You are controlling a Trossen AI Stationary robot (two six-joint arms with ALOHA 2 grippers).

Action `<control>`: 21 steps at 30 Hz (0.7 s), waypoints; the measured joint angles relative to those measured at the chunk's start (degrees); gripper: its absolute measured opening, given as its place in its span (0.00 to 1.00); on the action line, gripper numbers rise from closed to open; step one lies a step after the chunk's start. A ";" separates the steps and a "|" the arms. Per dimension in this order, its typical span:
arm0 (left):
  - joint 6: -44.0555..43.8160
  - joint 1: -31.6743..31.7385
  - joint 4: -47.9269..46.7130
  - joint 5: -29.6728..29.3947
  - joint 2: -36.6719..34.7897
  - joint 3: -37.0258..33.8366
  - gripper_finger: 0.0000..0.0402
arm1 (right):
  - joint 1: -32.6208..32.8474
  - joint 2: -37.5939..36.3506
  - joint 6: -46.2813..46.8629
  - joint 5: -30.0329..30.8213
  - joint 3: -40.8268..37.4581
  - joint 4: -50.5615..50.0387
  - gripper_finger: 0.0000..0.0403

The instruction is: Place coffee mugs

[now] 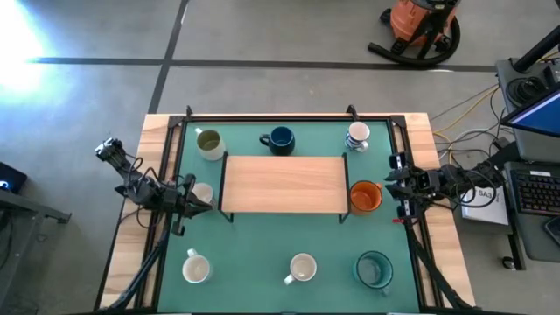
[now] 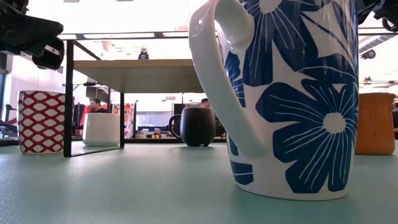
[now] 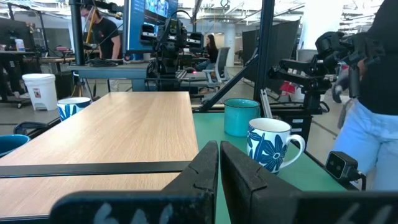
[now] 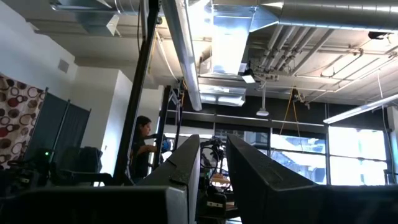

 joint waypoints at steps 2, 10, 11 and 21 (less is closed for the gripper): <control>0.02 -0.02 0.02 -0.02 0.00 0.00 0.00 | 0.00 0.00 0.00 -0.02 0.02 0.00 0.17; 0.02 -0.01 0.00 0.00 -0.02 0.00 0.00 | 0.01 0.02 0.00 -0.02 0.00 0.00 0.17; 0.02 -0.02 0.00 -0.01 0.00 0.00 0.00 | 0.00 0.01 -0.01 -0.02 0.00 0.01 0.17; 0.01 -0.02 0.01 -0.01 0.00 0.00 0.00 | 0.00 0.00 5.42 -0.02 0.02 0.48 0.17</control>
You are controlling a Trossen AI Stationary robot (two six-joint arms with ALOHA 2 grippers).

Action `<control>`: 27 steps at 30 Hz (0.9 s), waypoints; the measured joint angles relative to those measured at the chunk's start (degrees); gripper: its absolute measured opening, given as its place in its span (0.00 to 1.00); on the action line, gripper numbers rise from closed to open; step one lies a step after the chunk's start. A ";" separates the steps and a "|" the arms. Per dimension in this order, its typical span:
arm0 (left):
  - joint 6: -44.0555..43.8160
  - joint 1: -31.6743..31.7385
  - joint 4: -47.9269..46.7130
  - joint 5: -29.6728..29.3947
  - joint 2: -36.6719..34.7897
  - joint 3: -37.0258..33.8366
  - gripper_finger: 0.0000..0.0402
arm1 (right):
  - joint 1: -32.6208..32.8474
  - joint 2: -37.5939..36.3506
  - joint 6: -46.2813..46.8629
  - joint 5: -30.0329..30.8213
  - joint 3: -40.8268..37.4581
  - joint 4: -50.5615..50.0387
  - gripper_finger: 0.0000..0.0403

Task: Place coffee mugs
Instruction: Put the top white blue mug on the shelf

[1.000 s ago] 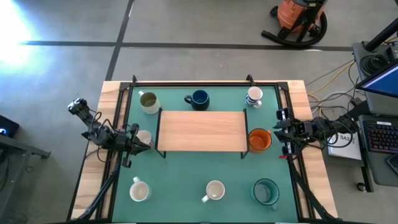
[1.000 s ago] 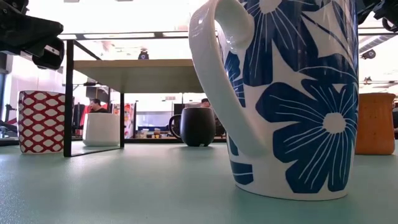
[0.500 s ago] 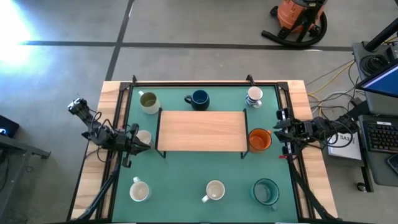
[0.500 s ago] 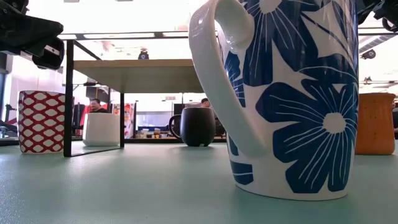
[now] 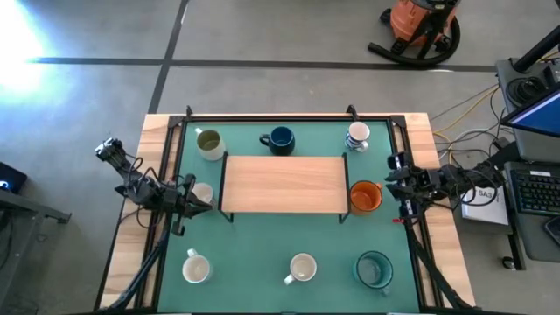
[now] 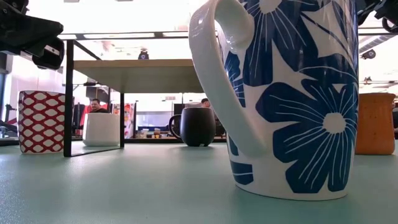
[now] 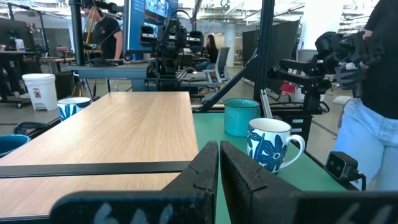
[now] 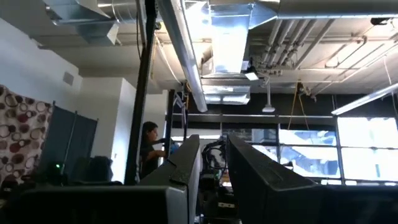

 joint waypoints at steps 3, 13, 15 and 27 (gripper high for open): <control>0.01 0.00 0.01 0.00 -0.01 0.00 0.00 | 0.00 0.02 0.03 0.73 -0.02 -0.08 0.17; 0.01 0.01 0.01 -0.01 -0.02 0.00 0.00 | 0.00 0.04 -6.89 43.35 -0.02 -3.14 0.17; 0.01 0.00 0.01 0.01 0.00 0.00 0.00 | 0.00 0.04 -6.57 52.50 -0.02 -3.31 0.17; 0.00 0.02 0.00 0.00 -0.02 0.00 0.00 | 0.00 -0.07 -0.02 57.88 -0.02 -3.45 0.17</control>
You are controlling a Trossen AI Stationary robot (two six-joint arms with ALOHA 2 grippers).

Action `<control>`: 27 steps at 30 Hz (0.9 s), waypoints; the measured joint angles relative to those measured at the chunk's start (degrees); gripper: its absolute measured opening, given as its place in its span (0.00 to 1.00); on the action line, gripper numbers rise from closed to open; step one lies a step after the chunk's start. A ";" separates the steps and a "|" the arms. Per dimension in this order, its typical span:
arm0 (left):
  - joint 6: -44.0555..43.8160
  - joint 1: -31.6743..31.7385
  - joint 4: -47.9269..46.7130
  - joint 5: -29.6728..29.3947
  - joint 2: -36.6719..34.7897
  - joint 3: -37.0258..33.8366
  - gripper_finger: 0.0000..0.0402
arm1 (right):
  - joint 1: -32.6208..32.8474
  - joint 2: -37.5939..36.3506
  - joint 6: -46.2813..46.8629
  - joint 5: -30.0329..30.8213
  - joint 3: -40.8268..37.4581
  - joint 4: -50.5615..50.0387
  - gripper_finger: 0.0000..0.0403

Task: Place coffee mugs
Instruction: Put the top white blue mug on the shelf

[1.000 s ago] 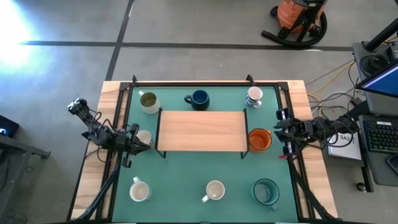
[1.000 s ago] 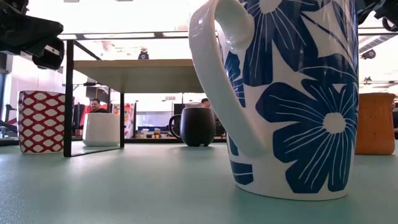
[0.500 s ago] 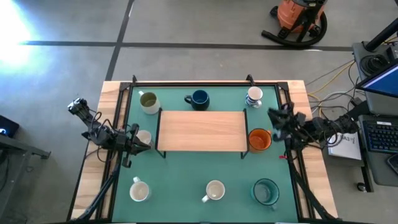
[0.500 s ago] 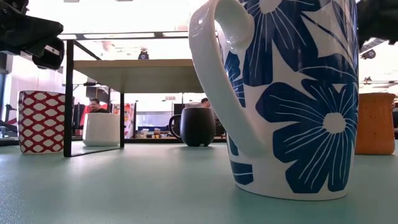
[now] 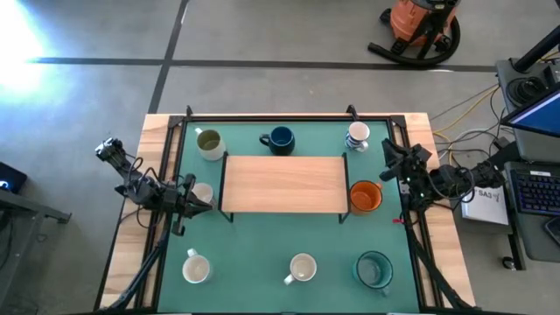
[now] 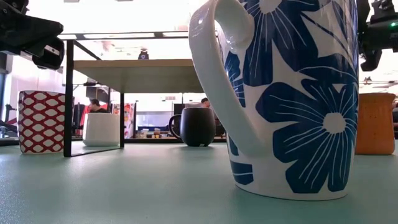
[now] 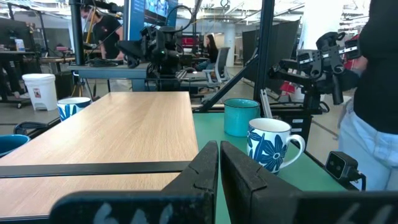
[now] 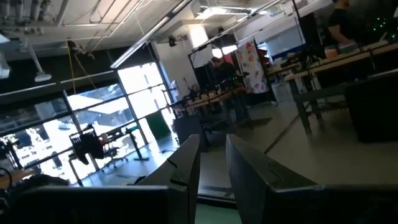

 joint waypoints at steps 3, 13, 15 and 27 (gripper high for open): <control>-0.01 0.00 0.01 0.01 0.00 0.00 0.00 | 0.00 0.00 0.12 0.03 0.00 0.00 0.17; 0.01 0.00 0.01 -0.01 0.01 0.00 0.00 | -0.30 0.01 4.91 -5.63 0.00 4.40 0.17; 0.00 -0.01 0.01 -0.01 0.01 0.00 0.00 | -0.45 0.02 6.07 -5.31 0.00 4.36 0.17; 0.01 0.01 0.01 0.00 0.00 0.00 0.00 | -1.44 6.08 5.72 1.52 7.83 0.01 0.17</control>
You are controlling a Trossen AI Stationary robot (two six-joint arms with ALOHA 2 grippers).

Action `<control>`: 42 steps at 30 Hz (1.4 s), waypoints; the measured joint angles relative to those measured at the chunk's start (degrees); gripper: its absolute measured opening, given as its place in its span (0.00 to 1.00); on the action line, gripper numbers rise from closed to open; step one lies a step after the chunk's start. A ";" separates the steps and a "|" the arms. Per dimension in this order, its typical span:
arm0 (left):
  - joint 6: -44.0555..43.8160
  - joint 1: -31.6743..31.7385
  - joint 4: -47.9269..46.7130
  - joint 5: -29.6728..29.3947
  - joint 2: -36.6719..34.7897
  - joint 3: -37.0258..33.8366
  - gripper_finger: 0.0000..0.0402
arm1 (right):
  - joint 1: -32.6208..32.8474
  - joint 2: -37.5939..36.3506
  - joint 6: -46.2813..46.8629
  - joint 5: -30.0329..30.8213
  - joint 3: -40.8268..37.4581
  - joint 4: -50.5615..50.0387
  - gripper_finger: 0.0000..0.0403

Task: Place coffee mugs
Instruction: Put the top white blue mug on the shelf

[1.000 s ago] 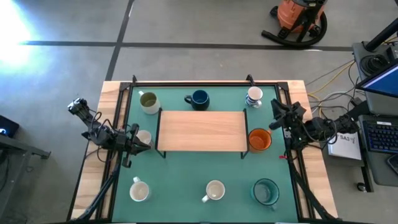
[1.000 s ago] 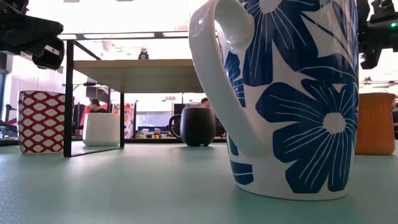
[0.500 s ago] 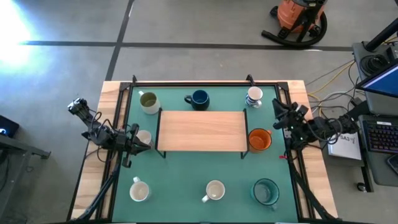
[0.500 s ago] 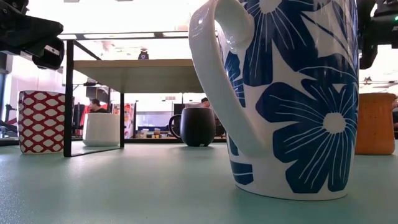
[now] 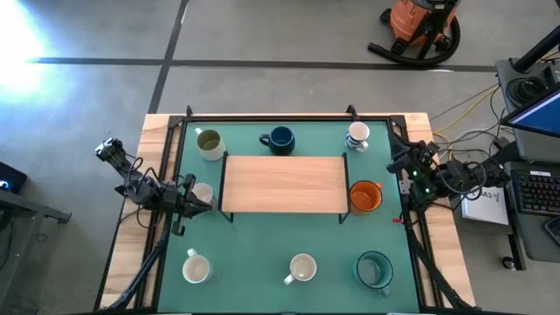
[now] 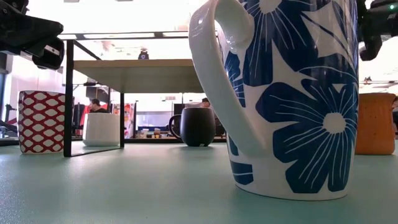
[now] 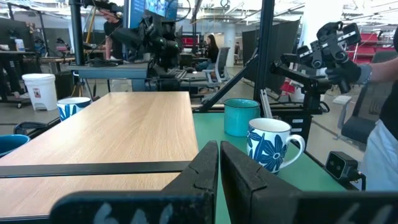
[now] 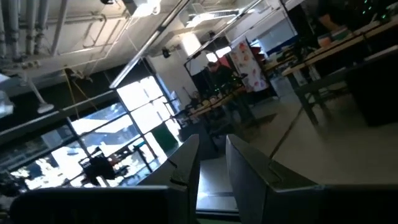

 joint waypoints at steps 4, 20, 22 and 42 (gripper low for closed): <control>0.00 -0.02 0.00 -0.01 0.00 0.00 0.00 | 0.00 4.84 3.94 4.75 4.28 -3.81 0.17; 0.00 0.00 -0.01 0.00 0.01 0.00 0.00 | 0.04 20.46 5.37 20.02 19.13 -9.56 0.17; -0.01 -0.01 -0.02 0.01 0.01 0.00 0.00 | 0.04 19.49 5.92 20.06 19.14 -9.58 0.17; 0.00 -0.01 -0.02 0.01 0.01 0.00 0.00 | -11.42 31.36 5.18 1.71 24.96 -9.00 0.17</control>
